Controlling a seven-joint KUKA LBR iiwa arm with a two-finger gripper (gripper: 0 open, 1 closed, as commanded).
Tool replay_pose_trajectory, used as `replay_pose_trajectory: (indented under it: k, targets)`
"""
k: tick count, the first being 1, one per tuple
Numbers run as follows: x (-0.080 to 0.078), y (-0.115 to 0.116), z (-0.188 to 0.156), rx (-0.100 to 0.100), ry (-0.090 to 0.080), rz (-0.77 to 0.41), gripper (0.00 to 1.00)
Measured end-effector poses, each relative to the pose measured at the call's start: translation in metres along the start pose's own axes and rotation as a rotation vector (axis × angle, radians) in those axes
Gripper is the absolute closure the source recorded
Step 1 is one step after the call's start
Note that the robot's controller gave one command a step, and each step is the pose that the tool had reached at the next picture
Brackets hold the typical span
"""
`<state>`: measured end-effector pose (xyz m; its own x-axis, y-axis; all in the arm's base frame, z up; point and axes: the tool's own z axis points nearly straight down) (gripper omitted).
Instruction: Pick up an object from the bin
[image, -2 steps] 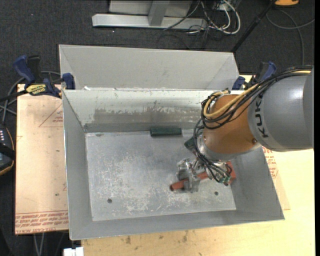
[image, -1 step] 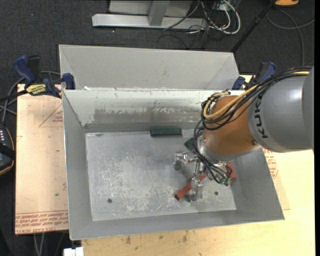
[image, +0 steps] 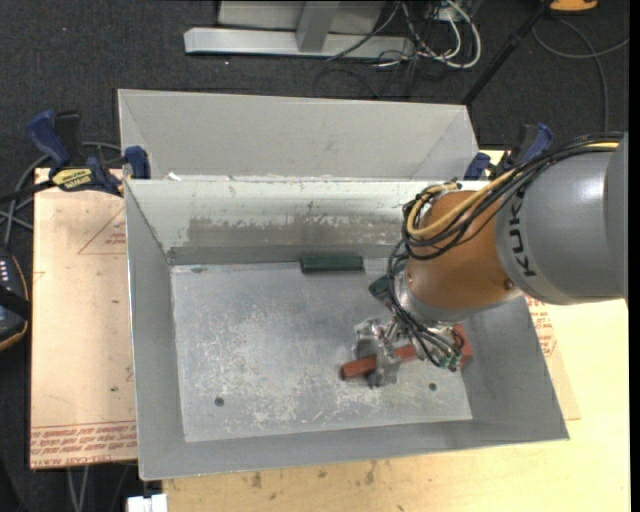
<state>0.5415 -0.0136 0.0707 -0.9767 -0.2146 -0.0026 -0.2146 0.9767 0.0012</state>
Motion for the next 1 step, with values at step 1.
replay_pose_trajectory:
  k: [1]
  targets:
    - [-0.004,0.0041,-0.1617,0.003,-0.009,0.031,1.0]
